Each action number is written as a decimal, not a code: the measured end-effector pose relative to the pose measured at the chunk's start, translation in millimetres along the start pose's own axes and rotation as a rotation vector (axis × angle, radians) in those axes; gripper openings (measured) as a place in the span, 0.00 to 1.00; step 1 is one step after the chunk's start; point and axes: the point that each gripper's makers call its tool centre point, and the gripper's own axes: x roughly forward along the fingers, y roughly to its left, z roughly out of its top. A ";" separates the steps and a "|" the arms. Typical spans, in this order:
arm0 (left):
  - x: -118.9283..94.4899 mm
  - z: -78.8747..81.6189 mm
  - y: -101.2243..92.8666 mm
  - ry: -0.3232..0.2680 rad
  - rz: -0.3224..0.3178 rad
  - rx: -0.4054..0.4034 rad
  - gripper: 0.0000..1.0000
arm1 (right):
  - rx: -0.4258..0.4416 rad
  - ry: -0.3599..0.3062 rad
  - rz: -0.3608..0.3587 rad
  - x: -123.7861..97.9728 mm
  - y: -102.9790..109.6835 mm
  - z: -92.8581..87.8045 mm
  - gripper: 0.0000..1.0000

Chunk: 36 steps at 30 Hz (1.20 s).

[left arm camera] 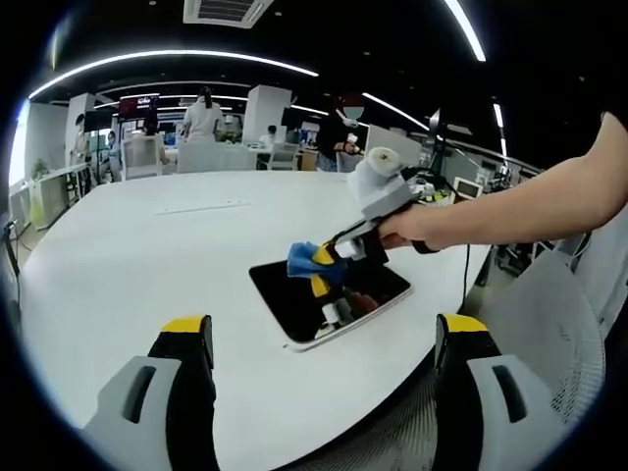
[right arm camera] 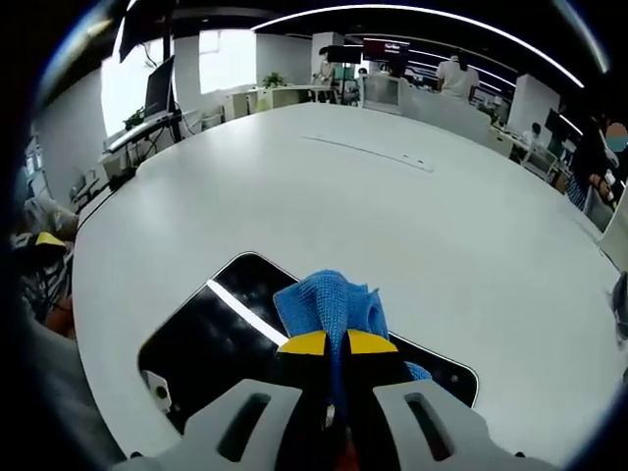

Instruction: Wipe the mirror surface with the cleaning cloth until all visible marks leave the cleaned area.

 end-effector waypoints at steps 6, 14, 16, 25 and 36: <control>1.4 1.3 0.5 -0.001 -0.002 0.000 0.93 | -0.009 -0.004 0.017 3.4 10.3 6.2 0.00; 4.1 2.9 0.5 -0.005 -0.003 -0.001 0.93 | -0.017 -0.005 0.033 6.6 18.6 11.5 0.00; 4.0 3.1 -0.4 -0.004 -0.003 0.000 0.93 | -0.018 -0.006 0.036 7.6 19.2 12.4 0.00; 4.3 3.6 -1.9 -0.006 -0.003 0.000 0.93 | -0.025 0.001 0.043 11.5 20.0 15.1 0.00; 6.4 5.0 -0.4 -0.014 -0.009 -0.001 0.93 | -0.049 0.006 0.032 10.8 25.6 16.9 0.00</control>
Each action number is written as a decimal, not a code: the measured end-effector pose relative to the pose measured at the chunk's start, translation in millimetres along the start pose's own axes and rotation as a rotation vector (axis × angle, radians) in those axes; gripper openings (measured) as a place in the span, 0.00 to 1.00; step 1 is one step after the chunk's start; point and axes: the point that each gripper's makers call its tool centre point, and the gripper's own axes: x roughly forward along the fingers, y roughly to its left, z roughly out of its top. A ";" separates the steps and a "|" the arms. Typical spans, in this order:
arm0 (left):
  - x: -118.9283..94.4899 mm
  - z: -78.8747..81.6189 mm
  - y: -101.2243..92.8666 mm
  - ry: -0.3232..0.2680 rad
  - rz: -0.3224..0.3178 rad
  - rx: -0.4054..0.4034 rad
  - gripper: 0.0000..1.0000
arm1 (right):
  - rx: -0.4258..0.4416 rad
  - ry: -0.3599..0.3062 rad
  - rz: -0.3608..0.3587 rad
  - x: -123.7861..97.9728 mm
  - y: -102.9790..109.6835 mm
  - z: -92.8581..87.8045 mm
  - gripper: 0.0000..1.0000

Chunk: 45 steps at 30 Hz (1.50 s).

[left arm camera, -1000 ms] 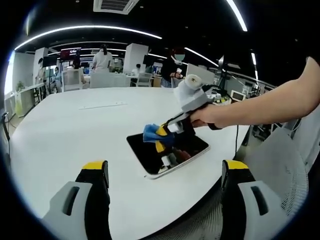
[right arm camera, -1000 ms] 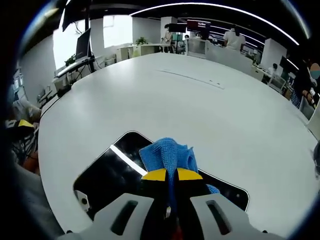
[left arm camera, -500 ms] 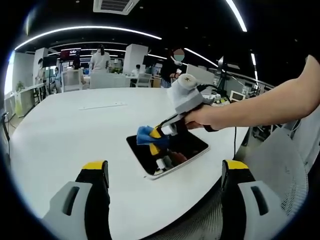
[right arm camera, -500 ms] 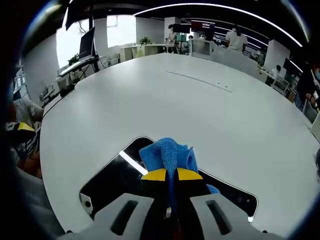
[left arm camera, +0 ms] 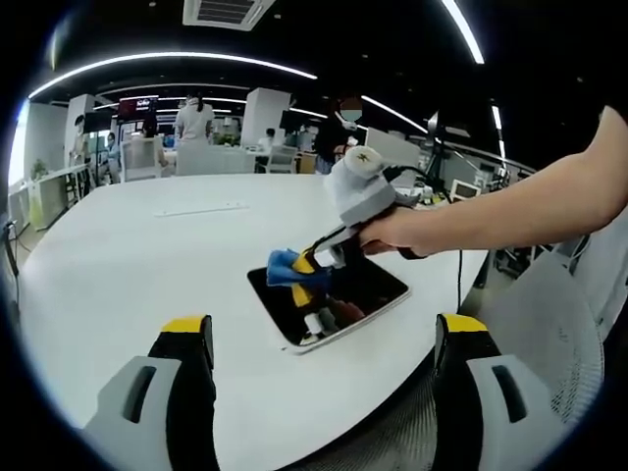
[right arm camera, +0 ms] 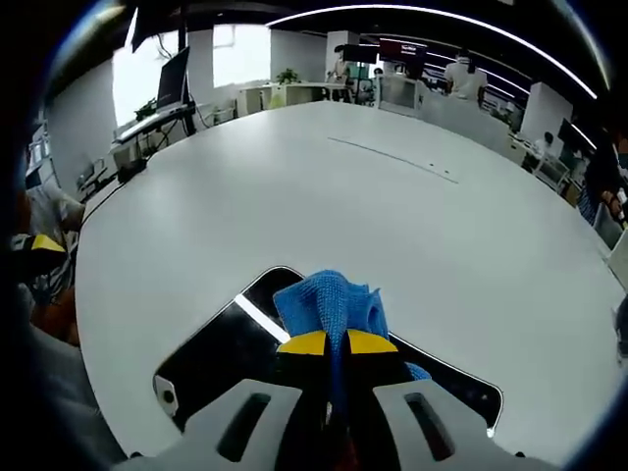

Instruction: Wipe the mirror surface with the cleaning cloth until all visible marks leave the cleaned area.

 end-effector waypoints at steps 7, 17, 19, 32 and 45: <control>0.2 -0.9 -0.6 0.006 -0.003 0.004 0.93 | -0.007 -0.007 0.011 3.4 8.4 5.3 0.00; -1.8 -0.6 -2.0 0.005 -0.004 0.003 0.93 | -0.020 -0.014 0.036 10.2 25.0 13.6 0.00; -2.2 -0.5 -2.0 0.004 -0.004 0.003 0.93 | -0.024 -0.015 0.041 10.4 29.4 14.9 0.00; -3.9 -0.2 -1.9 0.002 -0.005 0.001 0.93 | -0.061 -0.006 0.054 10.3 38.1 17.1 0.00; -4.3 -0.1 -5.0 0.005 -0.006 0.003 0.93 | -0.131 0.011 0.077 7.5 42.6 12.6 0.00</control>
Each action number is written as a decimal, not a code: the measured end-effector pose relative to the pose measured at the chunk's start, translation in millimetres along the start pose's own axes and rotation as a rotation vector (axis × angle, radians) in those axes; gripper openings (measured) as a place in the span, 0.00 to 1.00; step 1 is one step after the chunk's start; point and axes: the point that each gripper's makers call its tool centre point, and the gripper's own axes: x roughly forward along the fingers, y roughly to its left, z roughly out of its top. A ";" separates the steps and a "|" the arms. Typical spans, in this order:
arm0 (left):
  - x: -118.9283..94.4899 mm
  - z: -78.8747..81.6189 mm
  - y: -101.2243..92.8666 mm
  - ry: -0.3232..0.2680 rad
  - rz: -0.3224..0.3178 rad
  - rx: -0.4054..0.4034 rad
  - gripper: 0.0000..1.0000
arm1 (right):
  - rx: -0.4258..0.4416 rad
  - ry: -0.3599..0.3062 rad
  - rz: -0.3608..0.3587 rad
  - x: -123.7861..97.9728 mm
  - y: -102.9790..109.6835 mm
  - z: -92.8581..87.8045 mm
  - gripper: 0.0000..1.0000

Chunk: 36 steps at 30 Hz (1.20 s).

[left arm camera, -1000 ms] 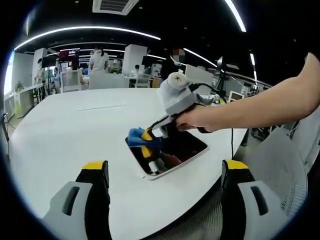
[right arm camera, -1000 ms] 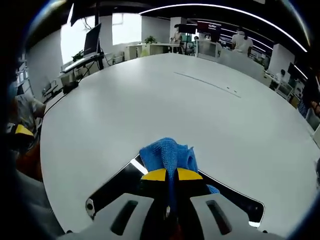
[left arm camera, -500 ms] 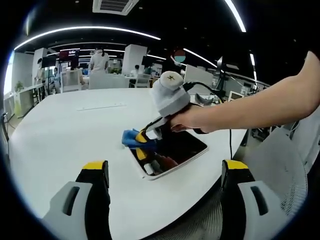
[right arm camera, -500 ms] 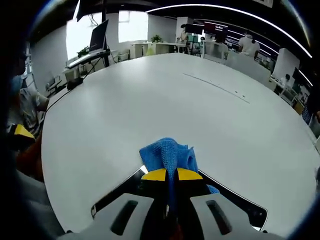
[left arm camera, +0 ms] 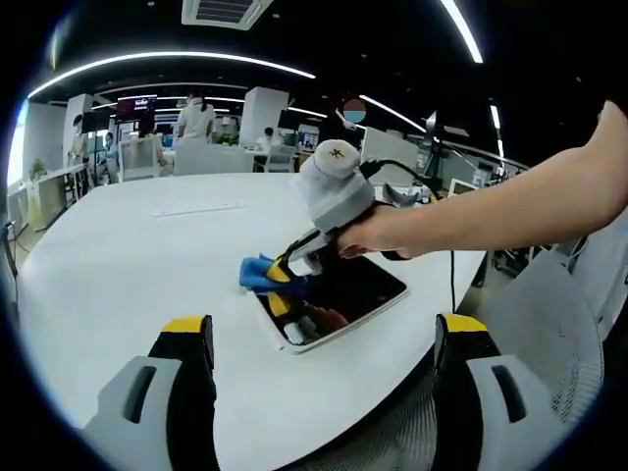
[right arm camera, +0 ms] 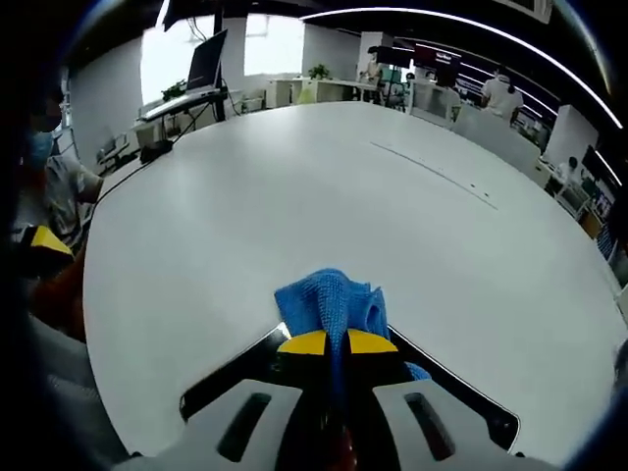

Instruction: Wipe the mirror surface with the cleaning cloth until all visible marks leave the cleaned area.

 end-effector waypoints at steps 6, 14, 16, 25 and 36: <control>0.8 -0.3 -0.3 0.002 -0.003 0.001 0.93 | -0.025 0.003 0.018 -4.2 9.2 -3.9 0.00; 2.0 -1.4 0.9 0.007 -0.002 0.003 0.93 | -0.042 0.003 0.040 -9.5 19.9 -9.0 0.00; 2.0 -1.8 1.6 0.008 -0.001 0.003 0.93 | -0.047 0.003 0.046 -9.5 20.8 -10.2 0.00; 2.4 -3.2 2.7 0.013 -0.004 0.004 0.93 | -0.083 0.007 0.058 -13.7 30.0 -12.8 0.00; 1.3 -3.6 3.3 0.017 -0.001 0.004 0.93 | -0.185 0.017 0.059 -16.6 33.5 -12.5 0.00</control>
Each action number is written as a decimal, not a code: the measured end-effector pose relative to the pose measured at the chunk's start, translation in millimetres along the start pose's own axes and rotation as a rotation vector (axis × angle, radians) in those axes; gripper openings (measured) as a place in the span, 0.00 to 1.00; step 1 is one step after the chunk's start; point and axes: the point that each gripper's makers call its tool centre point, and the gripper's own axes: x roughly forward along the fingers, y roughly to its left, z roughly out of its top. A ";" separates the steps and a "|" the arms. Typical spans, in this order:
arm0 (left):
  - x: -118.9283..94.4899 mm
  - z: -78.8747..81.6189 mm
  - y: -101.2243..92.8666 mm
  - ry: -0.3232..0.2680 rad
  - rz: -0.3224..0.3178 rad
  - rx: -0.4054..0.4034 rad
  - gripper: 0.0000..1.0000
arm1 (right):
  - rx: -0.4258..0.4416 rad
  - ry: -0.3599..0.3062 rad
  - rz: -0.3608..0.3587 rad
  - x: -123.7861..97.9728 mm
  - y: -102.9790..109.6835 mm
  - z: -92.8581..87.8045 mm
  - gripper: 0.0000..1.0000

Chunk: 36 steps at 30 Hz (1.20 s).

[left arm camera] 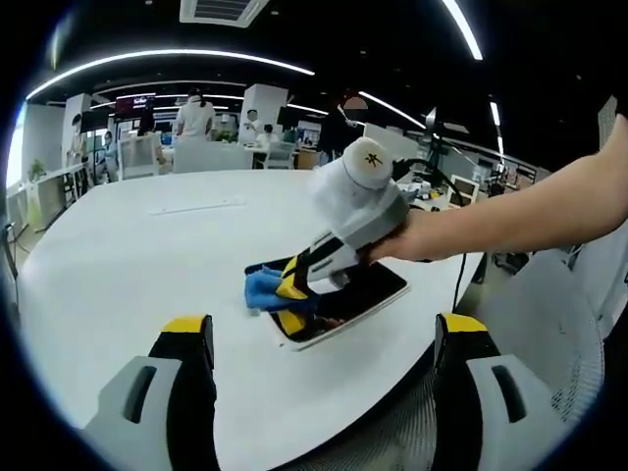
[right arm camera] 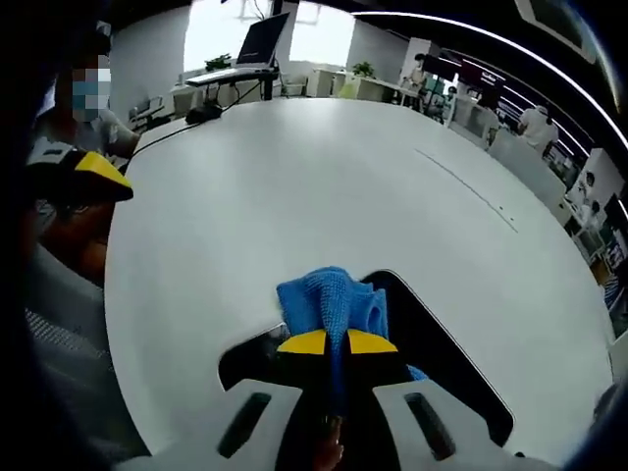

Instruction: Wipe the mirror surface with the cleaning cloth until all visible marks leave the cleaned area.

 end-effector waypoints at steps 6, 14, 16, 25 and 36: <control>-0.5 0.1 0.1 0.000 0.003 -0.001 0.93 | 0.003 -0.006 -0.001 -1.7 -0.5 -1.0 0.00; -0.5 -0.9 -0.5 0.007 0.003 0.001 0.92 | -0.004 -0.012 0.001 -2.6 -0.6 -1.3 0.00; -0.6 -0.9 -0.4 0.007 0.004 0.001 0.92 | -0.006 -0.013 0.002 -2.1 -2.0 -1.8 0.00; -1.2 -1.4 -0.9 0.010 0.006 0.001 0.92 | 0.003 -0.005 -0.004 -8.0 -9.1 -11.2 0.00; -1.0 -1.3 -1.3 0.011 0.005 0.000 0.92 | 0.032 0.001 -0.022 -16.5 -20.2 -25.1 0.00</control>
